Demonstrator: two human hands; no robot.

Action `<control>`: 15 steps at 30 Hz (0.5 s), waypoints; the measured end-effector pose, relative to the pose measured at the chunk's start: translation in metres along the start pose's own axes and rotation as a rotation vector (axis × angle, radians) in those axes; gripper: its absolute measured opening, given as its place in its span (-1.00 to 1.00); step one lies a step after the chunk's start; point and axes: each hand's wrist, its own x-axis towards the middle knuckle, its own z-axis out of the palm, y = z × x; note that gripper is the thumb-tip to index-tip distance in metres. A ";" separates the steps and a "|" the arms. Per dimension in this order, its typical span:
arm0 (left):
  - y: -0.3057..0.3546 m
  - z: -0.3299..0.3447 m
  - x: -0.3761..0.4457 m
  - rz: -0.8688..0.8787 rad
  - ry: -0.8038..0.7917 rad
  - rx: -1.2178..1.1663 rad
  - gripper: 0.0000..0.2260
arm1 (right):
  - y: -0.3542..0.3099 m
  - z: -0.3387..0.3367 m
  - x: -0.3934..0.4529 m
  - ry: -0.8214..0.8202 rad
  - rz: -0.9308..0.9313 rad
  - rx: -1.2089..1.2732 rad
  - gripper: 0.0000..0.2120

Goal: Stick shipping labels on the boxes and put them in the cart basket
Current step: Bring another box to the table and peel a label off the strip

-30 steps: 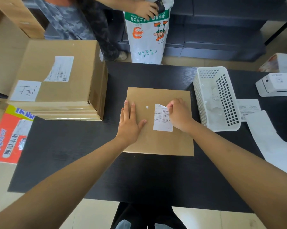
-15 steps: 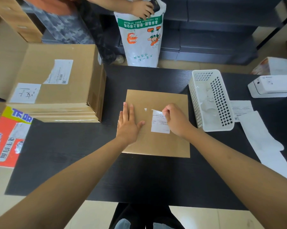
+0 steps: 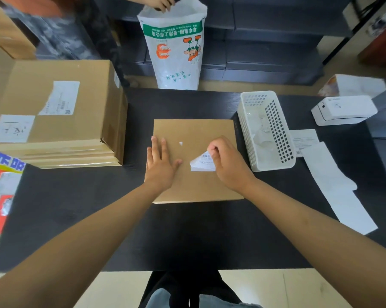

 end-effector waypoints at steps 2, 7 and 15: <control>-0.002 0.000 0.002 0.007 -0.008 0.007 -0.31 | -0.004 0.001 0.000 0.118 0.031 0.047 -0.89; -0.002 0.000 0.004 0.005 -0.026 0.027 -0.30 | -0.014 -0.034 0.046 0.393 0.049 0.044 -0.90; 0.003 -0.010 0.004 0.049 -0.031 0.172 -0.32 | 0.031 -0.063 0.026 0.525 0.358 -0.100 -0.93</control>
